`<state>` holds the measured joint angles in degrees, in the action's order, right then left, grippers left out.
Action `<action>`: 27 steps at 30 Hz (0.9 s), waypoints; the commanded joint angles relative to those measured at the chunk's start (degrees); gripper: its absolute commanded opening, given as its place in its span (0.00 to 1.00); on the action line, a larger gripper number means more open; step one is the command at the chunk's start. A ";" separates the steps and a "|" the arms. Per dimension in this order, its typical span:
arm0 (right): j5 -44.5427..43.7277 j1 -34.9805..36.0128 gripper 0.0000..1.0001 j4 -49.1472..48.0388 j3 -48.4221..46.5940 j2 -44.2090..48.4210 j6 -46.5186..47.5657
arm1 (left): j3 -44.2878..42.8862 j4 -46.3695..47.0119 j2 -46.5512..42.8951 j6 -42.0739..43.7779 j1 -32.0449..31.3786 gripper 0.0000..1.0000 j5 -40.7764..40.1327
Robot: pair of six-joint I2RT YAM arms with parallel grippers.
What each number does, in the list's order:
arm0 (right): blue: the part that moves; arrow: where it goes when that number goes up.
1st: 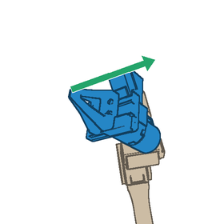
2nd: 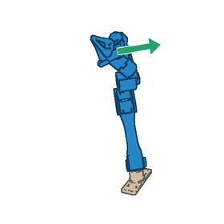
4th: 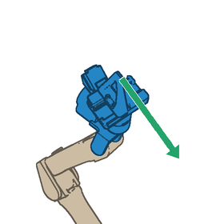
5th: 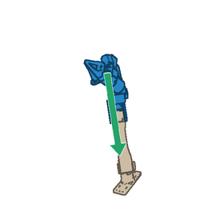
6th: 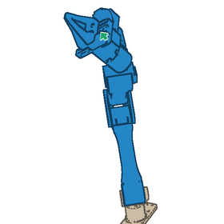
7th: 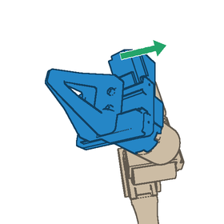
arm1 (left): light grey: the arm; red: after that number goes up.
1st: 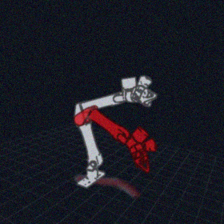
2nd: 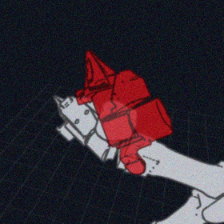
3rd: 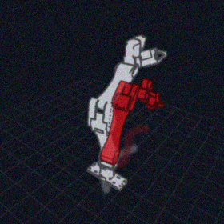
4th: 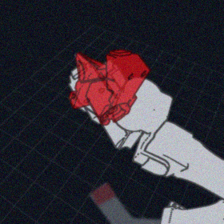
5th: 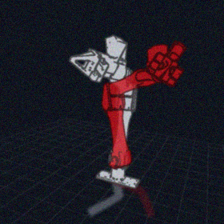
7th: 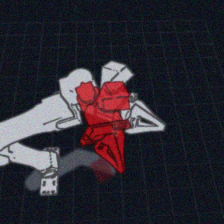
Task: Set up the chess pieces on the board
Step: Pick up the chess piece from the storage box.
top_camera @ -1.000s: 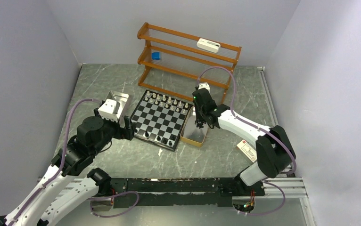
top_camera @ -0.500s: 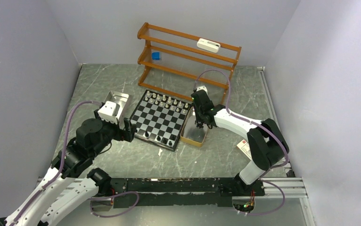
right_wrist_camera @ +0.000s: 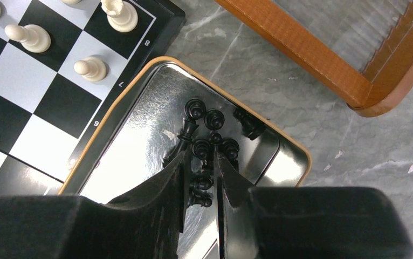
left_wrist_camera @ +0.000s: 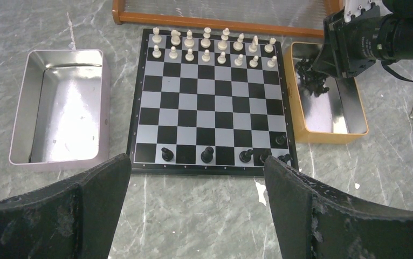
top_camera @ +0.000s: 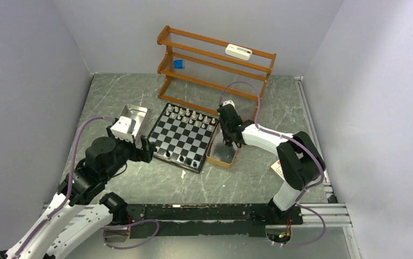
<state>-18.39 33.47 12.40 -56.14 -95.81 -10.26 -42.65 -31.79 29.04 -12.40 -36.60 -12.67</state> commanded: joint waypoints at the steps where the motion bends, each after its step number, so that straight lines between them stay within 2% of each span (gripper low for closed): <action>1: 0.03 -0.51 0.26 -2.29 -0.81 -1.38 0.59 | 0.25 1.47 -0.71 0.46 -0.31 0.97 -0.50; 27: -1.64 -0.51 0.25 -3.08 -0.85 -4.22 1.20 | 0.25 1.29 -1.40 0.33 -0.28 0.98 -1.39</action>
<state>-18.92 33.43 10.37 -56.14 -99.37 -8.88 -42.63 -31.75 28.42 -12.40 -36.60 -12.97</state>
